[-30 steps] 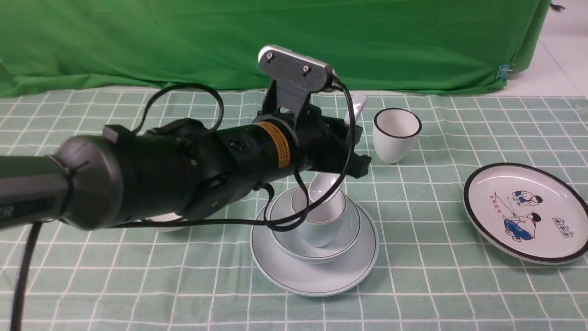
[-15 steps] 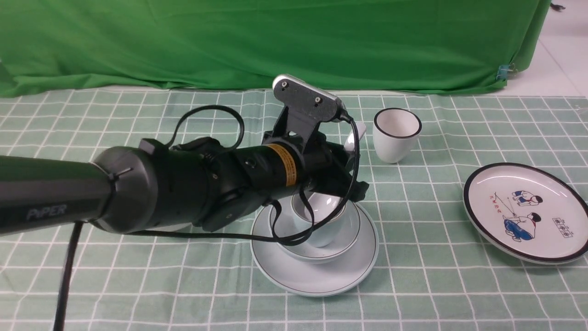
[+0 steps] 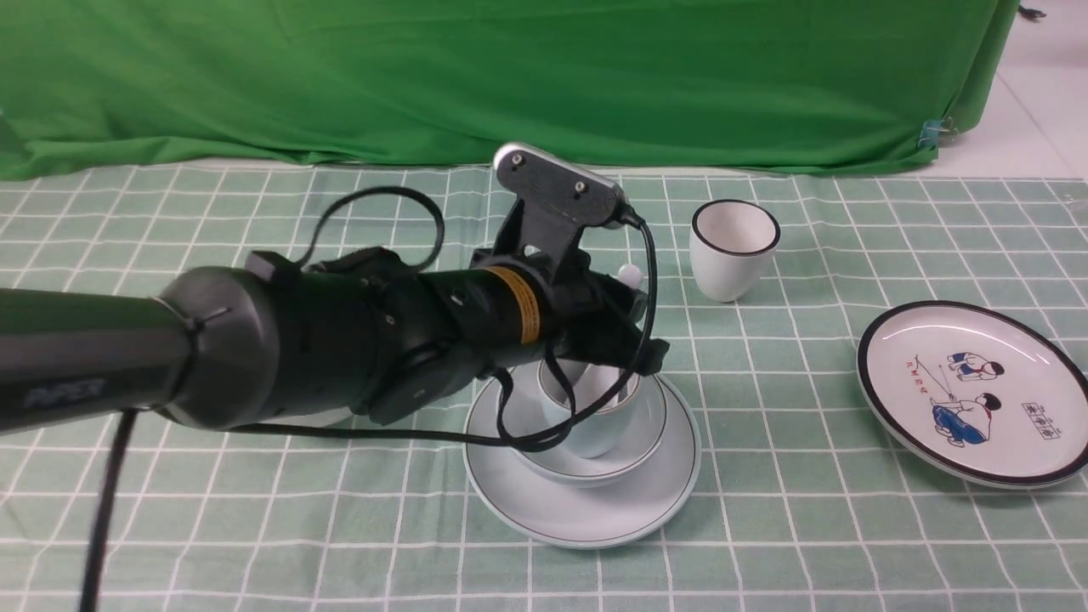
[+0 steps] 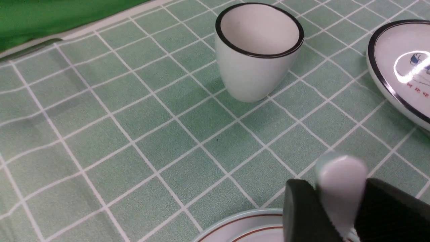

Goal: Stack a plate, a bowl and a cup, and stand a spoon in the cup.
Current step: Use the left arm to put the blue soup spoon into the blue teacup in the middle

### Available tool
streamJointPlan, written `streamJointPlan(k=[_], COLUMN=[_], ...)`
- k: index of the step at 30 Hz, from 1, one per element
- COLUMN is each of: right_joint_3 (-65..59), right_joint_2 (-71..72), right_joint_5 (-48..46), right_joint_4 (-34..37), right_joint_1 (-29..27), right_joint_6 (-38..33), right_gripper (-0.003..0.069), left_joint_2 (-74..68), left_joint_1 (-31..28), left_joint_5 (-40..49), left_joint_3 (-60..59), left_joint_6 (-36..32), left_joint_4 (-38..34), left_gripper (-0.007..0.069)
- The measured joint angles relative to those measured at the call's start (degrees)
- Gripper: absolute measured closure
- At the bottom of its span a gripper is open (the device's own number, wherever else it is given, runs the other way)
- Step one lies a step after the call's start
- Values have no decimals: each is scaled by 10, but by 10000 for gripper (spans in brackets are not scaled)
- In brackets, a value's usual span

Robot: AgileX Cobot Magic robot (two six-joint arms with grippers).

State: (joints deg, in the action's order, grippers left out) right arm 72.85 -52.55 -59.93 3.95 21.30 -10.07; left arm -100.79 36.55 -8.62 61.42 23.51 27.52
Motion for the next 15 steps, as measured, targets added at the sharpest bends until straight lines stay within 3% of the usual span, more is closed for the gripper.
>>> streamJointPlan(k=[3, 6, 12, 15], right_joint_3=[0, 0, -12, -70], right_joint_2=[0, 2, 73, 177], right_joint_5=[0, 0, 30, 116], right_joint_4=[0, 0, -31, -85], right_joint_1=[0, 0, 0, 0], right_joint_6=[0, 1, 35, 67], right_gripper=[589, 585, 585, 613], left_joint_2=[20, 67, 226, 342], left_joint_1=[0, 0, 0, 0], left_joint_5=[19, 102, 294, 326], left_joint_3=[0, 0, -1, -34], left_joint_6=[2, 8, -3, -6], left_joint_4=[0, -6, -7, -13], left_gripper=[340, 327, 557, 610])
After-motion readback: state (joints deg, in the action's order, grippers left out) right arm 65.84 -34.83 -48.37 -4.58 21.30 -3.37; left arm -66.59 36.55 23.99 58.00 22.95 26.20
